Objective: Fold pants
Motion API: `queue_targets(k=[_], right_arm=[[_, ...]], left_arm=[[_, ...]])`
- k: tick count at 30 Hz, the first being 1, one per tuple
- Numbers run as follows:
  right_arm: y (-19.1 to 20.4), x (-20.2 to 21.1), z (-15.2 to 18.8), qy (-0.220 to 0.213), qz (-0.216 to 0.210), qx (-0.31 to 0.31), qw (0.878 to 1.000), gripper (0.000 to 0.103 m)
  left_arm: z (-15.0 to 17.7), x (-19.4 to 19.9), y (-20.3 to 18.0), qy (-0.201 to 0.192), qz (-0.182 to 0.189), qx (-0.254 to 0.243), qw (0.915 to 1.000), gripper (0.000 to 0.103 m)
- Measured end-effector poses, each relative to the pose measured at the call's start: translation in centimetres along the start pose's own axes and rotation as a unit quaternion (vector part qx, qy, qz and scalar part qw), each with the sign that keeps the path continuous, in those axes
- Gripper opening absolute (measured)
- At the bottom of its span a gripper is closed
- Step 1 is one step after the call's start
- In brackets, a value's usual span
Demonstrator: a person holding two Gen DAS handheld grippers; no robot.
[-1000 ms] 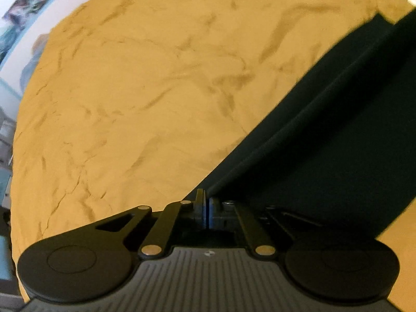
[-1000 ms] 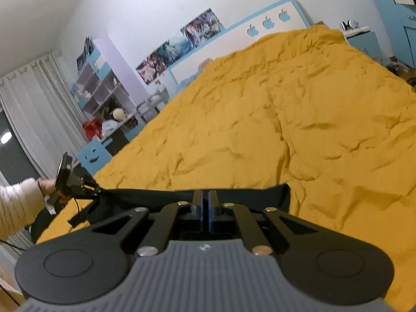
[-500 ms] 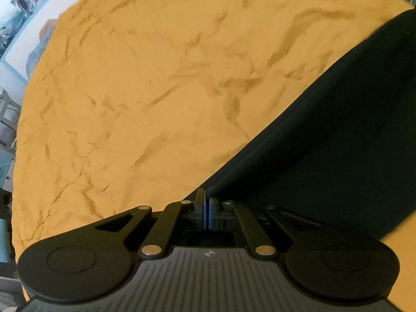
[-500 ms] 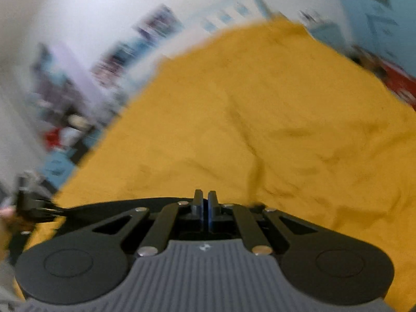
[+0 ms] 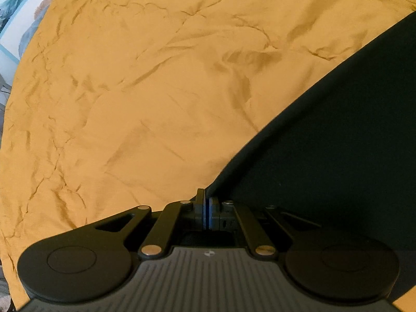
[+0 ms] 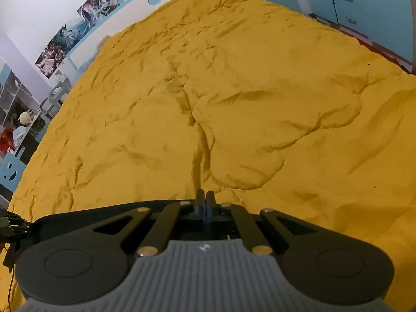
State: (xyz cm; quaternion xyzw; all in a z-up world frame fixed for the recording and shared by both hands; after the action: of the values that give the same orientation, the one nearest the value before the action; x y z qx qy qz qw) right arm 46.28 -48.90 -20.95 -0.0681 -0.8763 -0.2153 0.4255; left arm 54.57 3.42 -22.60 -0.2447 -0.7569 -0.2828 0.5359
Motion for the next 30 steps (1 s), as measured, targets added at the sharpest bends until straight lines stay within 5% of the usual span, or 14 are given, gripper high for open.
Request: queue_targets(k=[2,7,9,12,19,26,30], right_arm=[[-0.6,0.1,-0.3,-0.006,0.021,-0.006,1.000,0.000],[-2.0,3.2,1.1,-0.002,-0.005,-0.038,0.999,0.002],[-2.3,5.1,2.4,0.009,-0.025,-0.050,0.998,0.005],[-2.7,7.2,4.6,0.033,-0.057,-0.077,0.995,0.029],[-4.1,8.0,8.0,0.080,-0.112,-0.137,0.981,0.030],[-3.4,8.0,9.1,0.116,-0.178,-0.145,0.966,0.029],[-3.4,7.8,9.9,0.126,-0.173,-0.143,0.966,0.028]], left_arm=[[0.0,0.2,0.3,-0.010,-0.014,0.005,0.9998,0.014],[0.0,2.7,0.9,-0.069,-0.032,0.045,0.9961,0.041],[0.5,4.2,0.7,-0.089,-0.036,0.059,0.9937,0.041],[1.7,6.0,0.1,-0.102,-0.044,0.080,0.9906,0.041],[4.8,9.4,-2.6,-0.134,-0.015,0.164,0.9773,0.041],[7.8,11.6,-7.5,-0.170,0.076,0.260,0.9475,0.041],[8.6,12.4,-11.6,-0.195,0.157,0.318,0.9146,0.041]])
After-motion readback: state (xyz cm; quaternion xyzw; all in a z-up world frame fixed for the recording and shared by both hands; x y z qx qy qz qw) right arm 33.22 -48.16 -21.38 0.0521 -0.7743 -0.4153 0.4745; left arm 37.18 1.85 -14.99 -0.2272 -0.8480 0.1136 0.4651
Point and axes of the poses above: each gripper's, at about its wrist camera, not at the fingertips, and x roughly against the way its jaws point, y to its left, z to its underside, the point moved 10 cm from there along -x, roughly the way its jaws point, and after that the axes turned 11 degrees about z, right-handed, at the moved point
